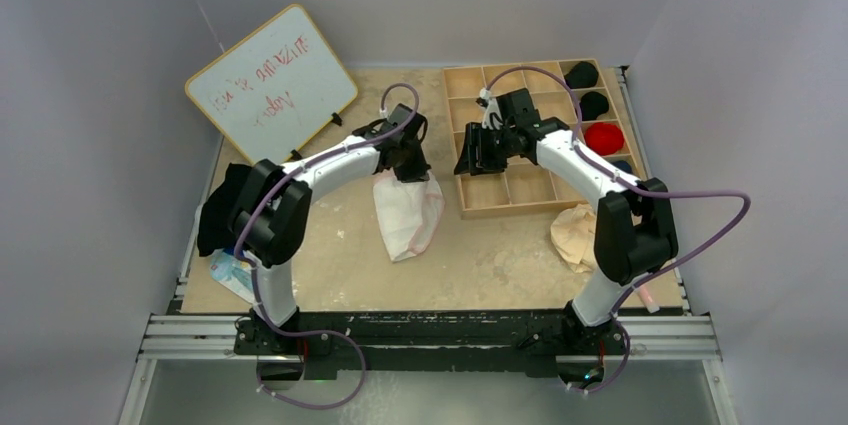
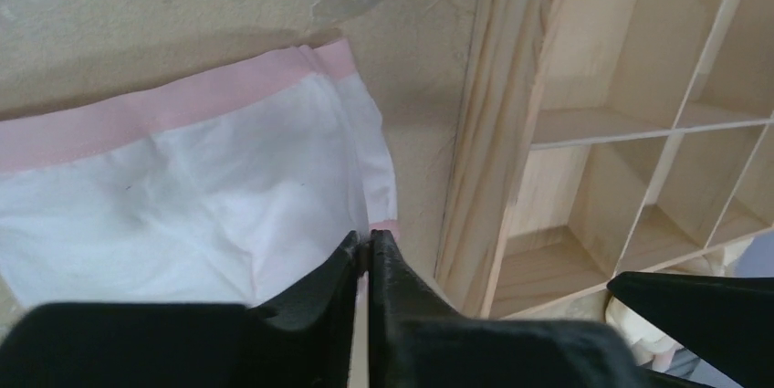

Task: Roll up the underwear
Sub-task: Fold the underwear at the center of the board.

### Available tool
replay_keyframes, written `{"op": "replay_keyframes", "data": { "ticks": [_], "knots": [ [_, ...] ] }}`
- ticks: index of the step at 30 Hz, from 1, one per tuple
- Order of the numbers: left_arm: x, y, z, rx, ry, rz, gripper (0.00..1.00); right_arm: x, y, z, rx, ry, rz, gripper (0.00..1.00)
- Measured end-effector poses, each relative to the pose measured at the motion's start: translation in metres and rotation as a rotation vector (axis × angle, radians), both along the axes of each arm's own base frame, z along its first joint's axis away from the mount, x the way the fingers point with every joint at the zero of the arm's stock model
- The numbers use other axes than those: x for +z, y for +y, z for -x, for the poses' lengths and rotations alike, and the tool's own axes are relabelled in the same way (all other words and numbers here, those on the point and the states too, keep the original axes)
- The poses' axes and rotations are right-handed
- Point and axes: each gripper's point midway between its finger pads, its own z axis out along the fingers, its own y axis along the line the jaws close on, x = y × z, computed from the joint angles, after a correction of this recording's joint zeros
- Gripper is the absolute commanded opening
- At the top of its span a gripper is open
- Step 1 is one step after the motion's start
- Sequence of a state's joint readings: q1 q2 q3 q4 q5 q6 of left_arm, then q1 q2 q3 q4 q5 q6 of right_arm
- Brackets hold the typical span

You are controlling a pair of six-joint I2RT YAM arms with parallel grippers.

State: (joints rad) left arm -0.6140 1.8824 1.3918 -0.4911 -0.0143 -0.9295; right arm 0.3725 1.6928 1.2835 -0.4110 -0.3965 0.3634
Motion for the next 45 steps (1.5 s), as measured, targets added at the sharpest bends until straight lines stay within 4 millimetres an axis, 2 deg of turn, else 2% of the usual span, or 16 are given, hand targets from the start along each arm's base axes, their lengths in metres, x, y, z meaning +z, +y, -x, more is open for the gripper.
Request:
{"op": "replay_keyframes", "data": {
  "ticks": [3,6,10,12,15,18,20,22,25,29,32,37,41,45],
  "knots": [
    [-0.004,-0.011,0.0,-0.013,0.003,0.056,0.31,0.001,0.002,0.001,0.007,0.004,-0.01,0.51],
    [-0.006,-0.022,0.003,-0.034,0.005,0.124,0.54,0.001,0.002,0.002,0.012,0.007,-0.014,0.51],
    [-0.009,-0.023,0.012,-0.041,0.015,0.165,0.59,0.002,0.004,0.004,0.023,0.009,-0.022,0.5],
    [0.001,-0.015,0.018,-0.031,0.006,0.17,0.6,0.001,0.004,0.006,0.03,0.011,-0.029,0.48],
    [0.029,0.009,0.023,0.014,-0.058,0.176,0.63,-0.004,0.006,0.017,0.046,0.026,-0.055,0.45],
    [0.06,0.051,0.033,0.106,-0.139,0.17,0.66,-0.009,0.012,0.032,0.067,0.051,-0.1,0.43],
    [0.07,0.078,0.044,0.171,-0.17,0.157,0.69,-0.014,0.02,0.042,0.092,0.067,-0.106,0.42],
    [0.068,0.109,0.06,0.238,-0.177,0.123,0.69,-0.017,0.036,0.056,0.144,0.07,-0.103,0.4],
    [0.049,0.148,0.089,0.324,-0.135,0.065,0.73,-0.019,0.071,0.082,0.264,0.052,-0.099,0.38],
    [0.026,0.184,0.121,0.397,-0.063,-0.011,0.78,-0.03,0.107,0.109,0.398,0.056,-0.08,0.36],
    [0.023,0.199,0.131,0.434,-0.043,-0.037,0.78,-0.044,0.124,0.123,0.471,0.065,-0.052,0.36],
    [0.017,0.213,0.132,0.474,-0.012,-0.062,0.78,-0.065,0.143,0.141,0.561,0.068,0.001,0.35],
    [0.01,0.218,0.133,0.472,0.017,-0.086,0.78,-0.079,0.147,0.148,0.593,0.073,0.037,0.33],
    [0.008,0.221,0.133,0.466,0.02,-0.098,0.78,-0.099,0.138,0.145,0.584,0.087,0.102,0.32]
  ]
}}
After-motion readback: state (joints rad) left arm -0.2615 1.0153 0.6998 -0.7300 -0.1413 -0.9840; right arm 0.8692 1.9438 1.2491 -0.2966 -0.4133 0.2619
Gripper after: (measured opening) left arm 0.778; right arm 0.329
